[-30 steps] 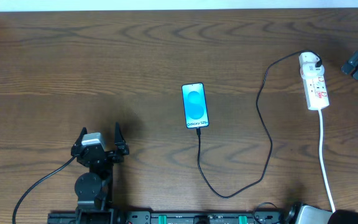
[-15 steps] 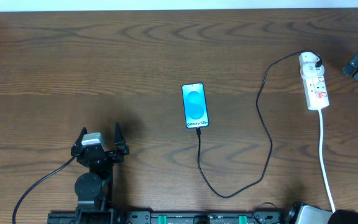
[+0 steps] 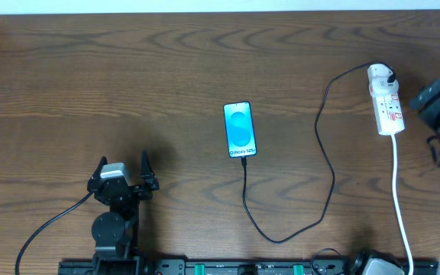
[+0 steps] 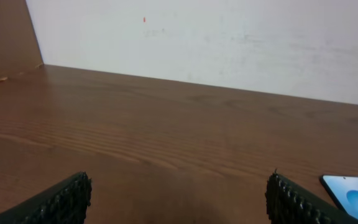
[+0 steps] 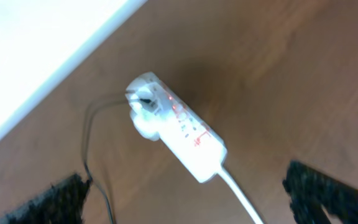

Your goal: Plug charger to phone and switch on socket

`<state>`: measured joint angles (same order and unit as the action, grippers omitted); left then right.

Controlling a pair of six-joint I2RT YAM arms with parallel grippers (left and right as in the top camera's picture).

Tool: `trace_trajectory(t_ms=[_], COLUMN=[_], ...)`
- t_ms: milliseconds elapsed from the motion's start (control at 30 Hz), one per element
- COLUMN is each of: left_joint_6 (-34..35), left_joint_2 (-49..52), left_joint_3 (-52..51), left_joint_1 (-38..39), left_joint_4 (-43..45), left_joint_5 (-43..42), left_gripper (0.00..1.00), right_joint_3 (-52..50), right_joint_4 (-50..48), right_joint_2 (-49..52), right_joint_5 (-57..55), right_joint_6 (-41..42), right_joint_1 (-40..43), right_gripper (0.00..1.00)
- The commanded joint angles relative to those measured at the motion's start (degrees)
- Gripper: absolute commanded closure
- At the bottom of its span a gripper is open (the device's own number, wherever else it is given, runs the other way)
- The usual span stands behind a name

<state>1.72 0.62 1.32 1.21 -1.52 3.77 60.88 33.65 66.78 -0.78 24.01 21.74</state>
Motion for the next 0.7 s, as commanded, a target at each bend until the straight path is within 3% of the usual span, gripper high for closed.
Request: trace_trajectory(t_ms=[0, 267, 500, 667], left_joint_6=[0.52, 0.52, 0.52, 0.52], left_joint_2=[-0.39, -0.39, -0.39, -0.39], left_joint_3=[-1.09, -1.09, -1.09, -1.09], left_joint_1=[-0.28, -0.28, -0.28, -0.28], left_joint_4=[-2.32, -2.32, -2.32, -2.32], left_joint_5=[0.74, 0.74, 0.74, 0.74], left_gripper=[0.11, 0.11, 0.11, 0.11], right_joint_3=[-13.97, -41.03, -52.28, -58.45], right_joint_4=[-10.40, -33.05, -39.52, -40.50], right_joint_2=[-9.64, -27.17, -35.15, -41.86], right_joint_5=[0.31, 2.67, 1.86, -3.19], right_joint_6=[2.12, 2.08, -6.73, -7.15], right_joint_1=[-0.09, -0.24, -5.75, -9.79], right_gripper=[0.01, 0.01, 0.01, 0.01])
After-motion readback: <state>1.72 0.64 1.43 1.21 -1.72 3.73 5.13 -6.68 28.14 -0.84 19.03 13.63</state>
